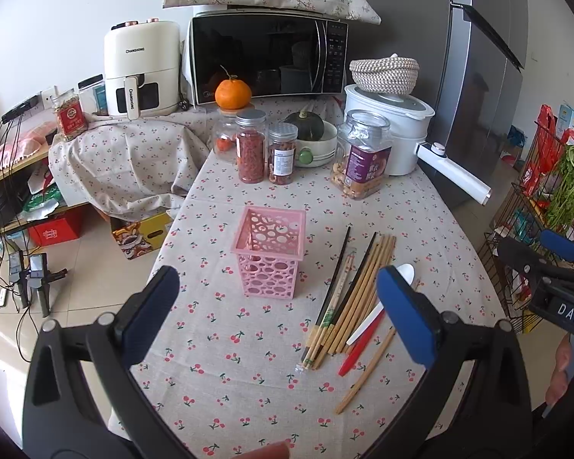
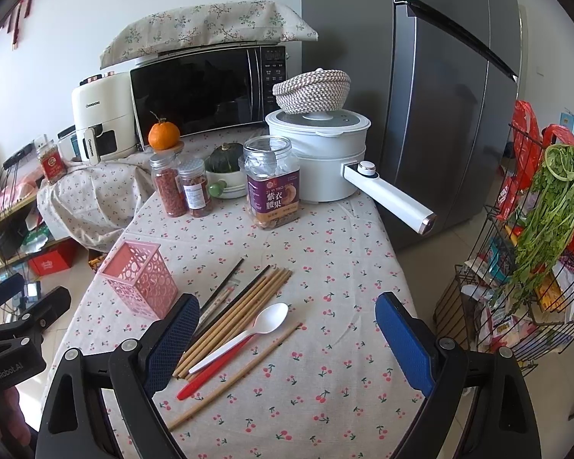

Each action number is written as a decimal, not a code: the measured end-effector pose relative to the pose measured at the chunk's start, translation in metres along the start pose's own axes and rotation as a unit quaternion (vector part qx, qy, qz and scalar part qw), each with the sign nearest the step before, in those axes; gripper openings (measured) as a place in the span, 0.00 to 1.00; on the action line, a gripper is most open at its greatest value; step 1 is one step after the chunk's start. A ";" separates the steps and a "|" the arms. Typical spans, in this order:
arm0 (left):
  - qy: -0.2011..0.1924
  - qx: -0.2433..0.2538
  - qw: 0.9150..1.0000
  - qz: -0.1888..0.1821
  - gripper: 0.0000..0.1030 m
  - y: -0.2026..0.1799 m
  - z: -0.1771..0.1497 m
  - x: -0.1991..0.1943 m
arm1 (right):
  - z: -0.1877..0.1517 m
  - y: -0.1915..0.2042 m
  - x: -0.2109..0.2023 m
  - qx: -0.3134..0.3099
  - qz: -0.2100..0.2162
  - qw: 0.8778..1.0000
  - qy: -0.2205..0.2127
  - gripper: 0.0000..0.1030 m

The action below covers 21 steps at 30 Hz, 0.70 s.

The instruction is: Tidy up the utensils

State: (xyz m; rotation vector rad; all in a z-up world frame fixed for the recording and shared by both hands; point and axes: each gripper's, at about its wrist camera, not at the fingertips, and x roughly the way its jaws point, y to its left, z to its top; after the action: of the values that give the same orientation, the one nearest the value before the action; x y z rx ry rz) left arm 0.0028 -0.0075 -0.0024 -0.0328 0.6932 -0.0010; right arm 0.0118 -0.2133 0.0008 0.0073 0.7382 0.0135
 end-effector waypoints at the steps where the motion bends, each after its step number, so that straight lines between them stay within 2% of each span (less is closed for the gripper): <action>1: 0.000 -0.001 1.000 0.000 0.99 0.000 0.000 0.000 | 0.000 0.000 0.000 0.000 0.000 1.000 0.000 0.92; 21: -0.003 -0.004 1.000 -0.002 0.99 0.005 -0.003 -0.002 | 0.000 0.001 0.001 -0.001 0.000 1.000 0.002 0.92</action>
State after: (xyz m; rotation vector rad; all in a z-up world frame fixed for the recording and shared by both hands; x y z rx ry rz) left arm -0.0013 -0.0021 -0.0037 -0.0419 0.6873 -0.0020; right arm 0.0126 -0.2125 0.0001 0.0060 0.7420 0.0136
